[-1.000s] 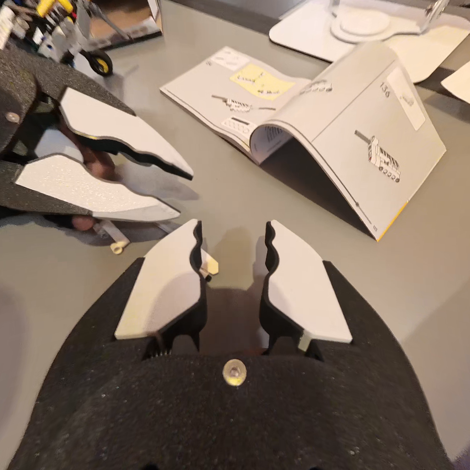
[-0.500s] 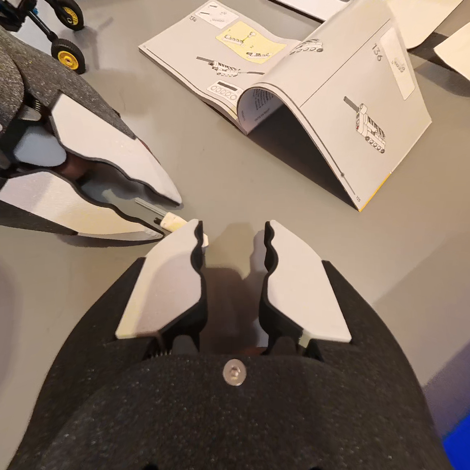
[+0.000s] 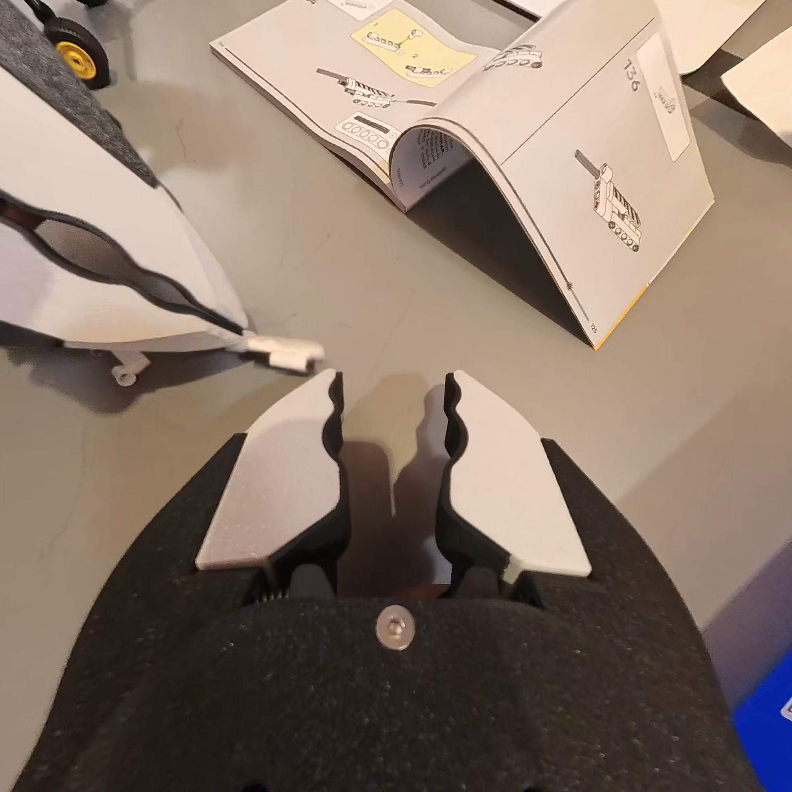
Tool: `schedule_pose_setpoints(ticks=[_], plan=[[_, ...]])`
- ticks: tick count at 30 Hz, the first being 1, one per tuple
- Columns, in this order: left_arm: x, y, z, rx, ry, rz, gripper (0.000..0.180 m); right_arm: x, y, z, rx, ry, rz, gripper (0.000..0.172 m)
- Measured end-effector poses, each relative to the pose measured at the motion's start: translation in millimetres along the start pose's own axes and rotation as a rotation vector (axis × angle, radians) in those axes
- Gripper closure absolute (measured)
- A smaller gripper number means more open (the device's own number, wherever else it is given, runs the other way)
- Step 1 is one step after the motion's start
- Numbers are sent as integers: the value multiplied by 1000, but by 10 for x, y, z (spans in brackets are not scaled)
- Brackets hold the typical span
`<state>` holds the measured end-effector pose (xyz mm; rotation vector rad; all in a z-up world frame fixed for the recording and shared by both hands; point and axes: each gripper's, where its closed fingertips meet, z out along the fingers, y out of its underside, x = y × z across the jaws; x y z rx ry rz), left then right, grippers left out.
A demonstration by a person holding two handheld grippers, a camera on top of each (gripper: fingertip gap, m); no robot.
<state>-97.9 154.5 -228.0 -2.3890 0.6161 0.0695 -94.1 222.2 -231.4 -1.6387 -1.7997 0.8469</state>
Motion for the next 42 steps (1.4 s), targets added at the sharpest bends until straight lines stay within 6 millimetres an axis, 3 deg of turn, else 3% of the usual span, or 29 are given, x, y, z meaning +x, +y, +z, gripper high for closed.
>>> schedule_pose_setpoints(ticks=[3,6,11,16,22,32,42], plan=[[12,-53,-45,22,25,-30,180,-5,3,2,-2,7,-17,127],[-39,52,-17,-27,-6,-34,180,9,7,5,-2,12,-16,127],[-48,132,-46,-64,-12,-181,157,-33,-3,15,6,-6,-36,126],[-10,210,16,-90,10,-268,147,-222,25,40,-11,-57,-142,127],[45,148,69,-73,36,-343,135,-352,65,64,-30,-67,-263,127],[87,252,-2,-134,47,-289,137,-402,94,77,-44,-90,-308,126],[162,167,41,-82,120,-293,132,-530,66,81,-17,-130,-388,124]])
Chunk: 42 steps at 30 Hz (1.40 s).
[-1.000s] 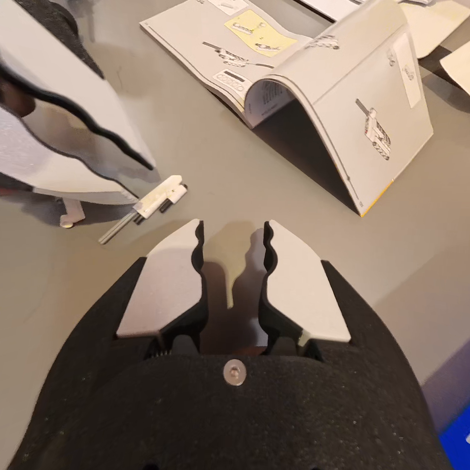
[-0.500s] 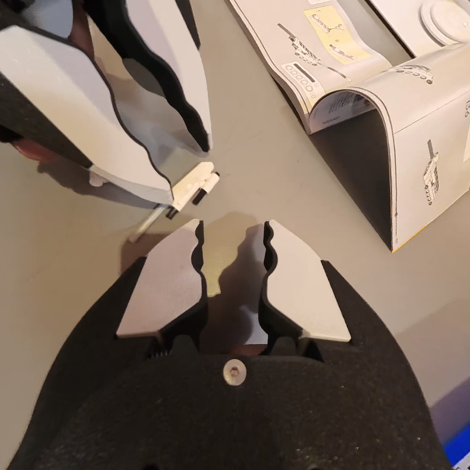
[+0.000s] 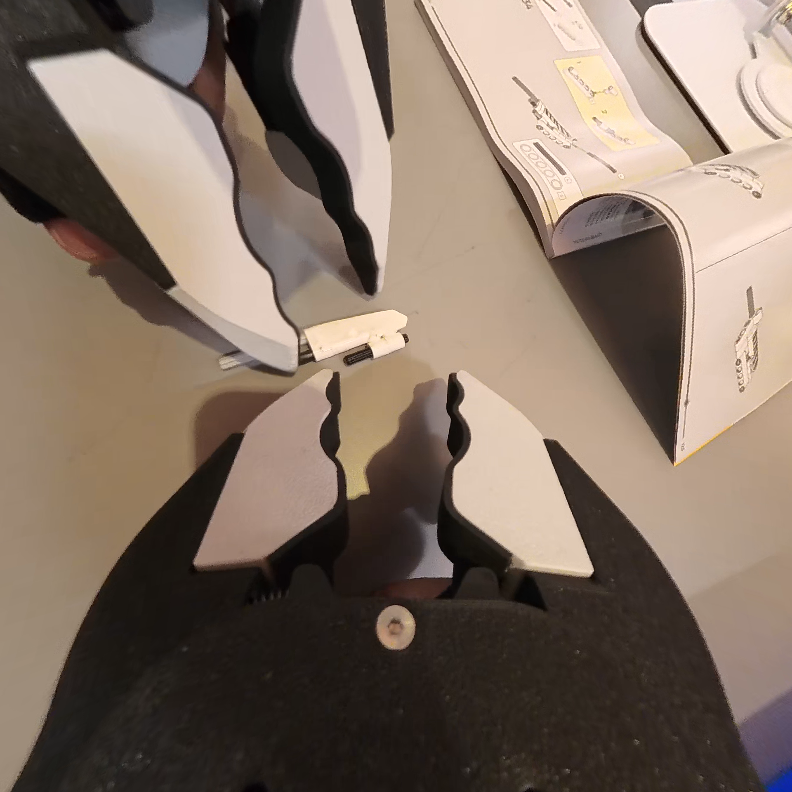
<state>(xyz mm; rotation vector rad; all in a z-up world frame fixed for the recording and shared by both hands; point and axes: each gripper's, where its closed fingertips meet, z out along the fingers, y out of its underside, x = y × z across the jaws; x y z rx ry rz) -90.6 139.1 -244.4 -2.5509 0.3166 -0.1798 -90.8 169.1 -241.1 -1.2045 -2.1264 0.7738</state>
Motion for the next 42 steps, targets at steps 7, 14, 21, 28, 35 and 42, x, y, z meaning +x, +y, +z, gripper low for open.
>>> schedule_pose_setpoints(ticks=[7,14,21,28,35,42], plan=[[46,-18,65,18,5,43,136,61,-34,50,2,14,12,122],[98,-27,75,38,16,78,151,227,-37,45,10,109,11,126],[97,-6,59,26,21,65,145,240,-5,16,9,100,-6,124],[-5,-65,83,33,-59,0,137,217,-34,41,5,104,0,124],[-43,-157,72,71,-97,-96,133,316,-29,-50,8,106,134,124],[-142,-151,142,86,-161,-74,151,427,170,-101,-151,162,171,126]])
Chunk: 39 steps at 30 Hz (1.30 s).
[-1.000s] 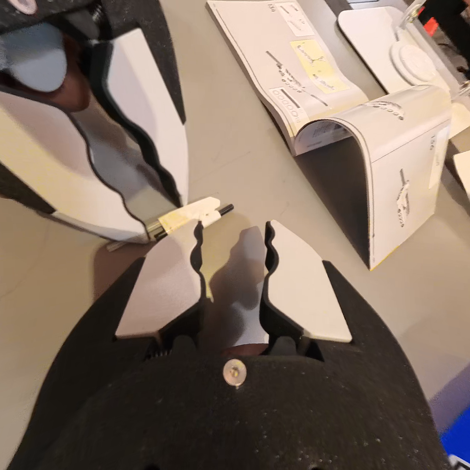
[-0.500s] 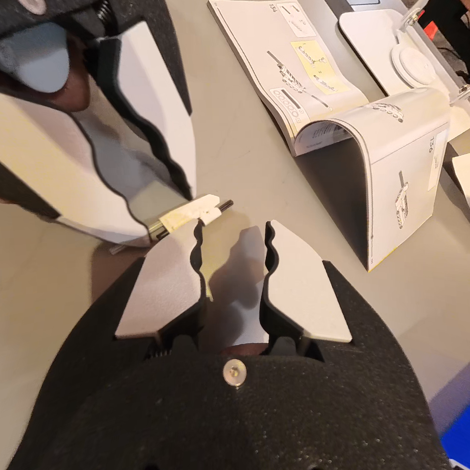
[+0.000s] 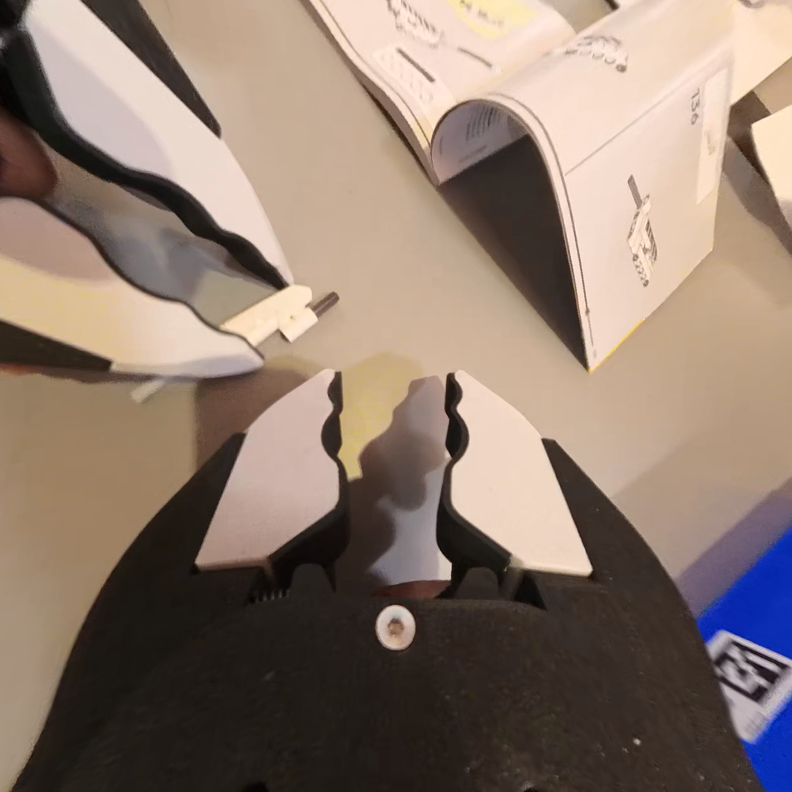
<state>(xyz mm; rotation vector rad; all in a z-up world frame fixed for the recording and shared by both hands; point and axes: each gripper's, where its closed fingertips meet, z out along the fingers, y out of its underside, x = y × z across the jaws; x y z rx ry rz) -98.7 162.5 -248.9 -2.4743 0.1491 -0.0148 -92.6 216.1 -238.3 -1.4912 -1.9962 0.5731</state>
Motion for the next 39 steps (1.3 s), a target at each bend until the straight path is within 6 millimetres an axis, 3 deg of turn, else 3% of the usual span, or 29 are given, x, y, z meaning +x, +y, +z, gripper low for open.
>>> schedule_pose_setpoints(ticks=[3,7,12,16,19,22,26,30,33,37,39], plan=[[-37,5,-2,8,-2,5,161,13,89,-157,-119,73,-138,128],[-49,1,0,19,-3,16,163,2,97,-588,-358,210,-467,130],[-49,0,-1,38,3,15,163,17,-194,-1221,-715,478,-957,130],[-49,0,-1,43,1,19,163,-123,-435,-1444,-892,641,-1237,129],[-50,0,-1,43,0,19,163,-403,-504,-1449,-894,637,-1368,129],[-47,9,-8,45,-4,22,163,-647,-509,-1397,-848,532,-1390,129],[-44,23,-19,54,-3,20,162,-728,-395,-1241,-869,374,-1348,127],[-43,21,-18,57,2,23,162,-665,-416,-1127,-881,418,-1362,127],[-44,20,-17,61,5,24,162,-741,-360,-1099,-886,341,-1380,127],[-41,8,-8,69,6,24,162,-1014,-241,-1038,-828,55,-1293,126],[-41,0,-2,74,11,26,162,-1004,-210,-941,-800,-20,-1219,126]])
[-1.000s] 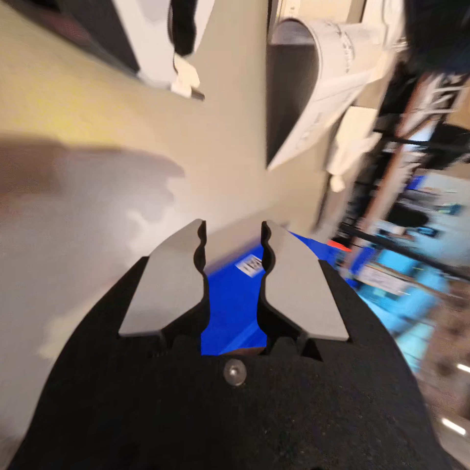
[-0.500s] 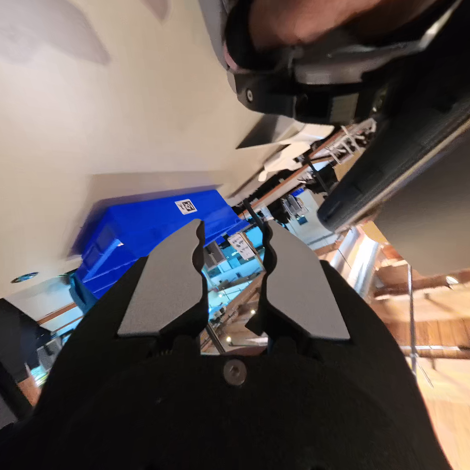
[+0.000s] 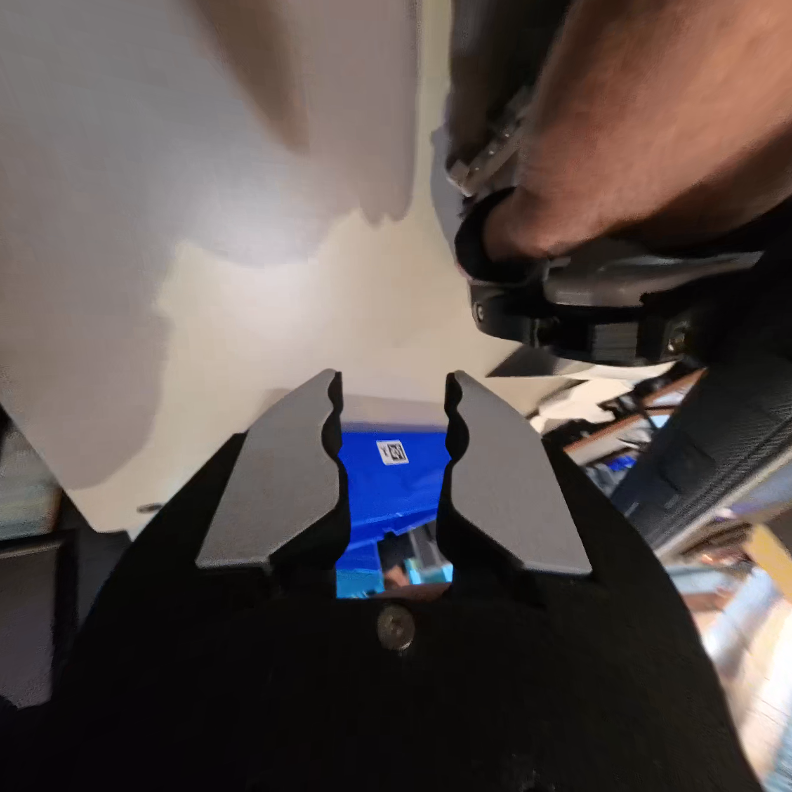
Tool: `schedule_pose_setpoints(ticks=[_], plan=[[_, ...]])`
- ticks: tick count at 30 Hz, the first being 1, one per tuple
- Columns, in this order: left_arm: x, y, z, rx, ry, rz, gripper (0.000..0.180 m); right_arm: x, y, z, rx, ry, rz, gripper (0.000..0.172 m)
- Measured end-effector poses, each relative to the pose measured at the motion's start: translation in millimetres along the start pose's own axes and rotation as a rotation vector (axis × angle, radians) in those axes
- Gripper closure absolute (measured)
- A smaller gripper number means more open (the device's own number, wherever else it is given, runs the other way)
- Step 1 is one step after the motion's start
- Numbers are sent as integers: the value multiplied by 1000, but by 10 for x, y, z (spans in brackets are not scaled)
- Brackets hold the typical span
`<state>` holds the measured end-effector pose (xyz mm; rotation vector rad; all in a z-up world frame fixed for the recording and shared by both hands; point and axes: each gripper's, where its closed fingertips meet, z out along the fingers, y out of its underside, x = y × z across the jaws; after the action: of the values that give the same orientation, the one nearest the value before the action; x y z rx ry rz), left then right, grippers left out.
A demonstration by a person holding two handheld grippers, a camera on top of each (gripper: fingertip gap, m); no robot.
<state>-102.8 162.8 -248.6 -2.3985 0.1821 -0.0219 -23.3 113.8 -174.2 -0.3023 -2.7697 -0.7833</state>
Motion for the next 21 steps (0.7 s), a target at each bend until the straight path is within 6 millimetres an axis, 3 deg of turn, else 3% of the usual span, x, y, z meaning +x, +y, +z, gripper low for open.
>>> schedule_pose_setpoints(ticks=[2,5,7,10,14,21], plan=[[-1,0,0,5,11,2,162,111,106,159,34,-37,112,126],[1,-2,-1,12,31,14,163,274,489,499,26,-48,280,126],[10,-15,5,17,62,9,163,298,710,740,57,-50,327,129],[27,-36,25,20,82,49,163,240,858,1038,156,-78,344,130],[63,-67,50,24,120,85,163,176,874,1184,325,-85,361,132],[194,-82,51,27,265,180,165,273,498,1195,665,-131,366,132]])
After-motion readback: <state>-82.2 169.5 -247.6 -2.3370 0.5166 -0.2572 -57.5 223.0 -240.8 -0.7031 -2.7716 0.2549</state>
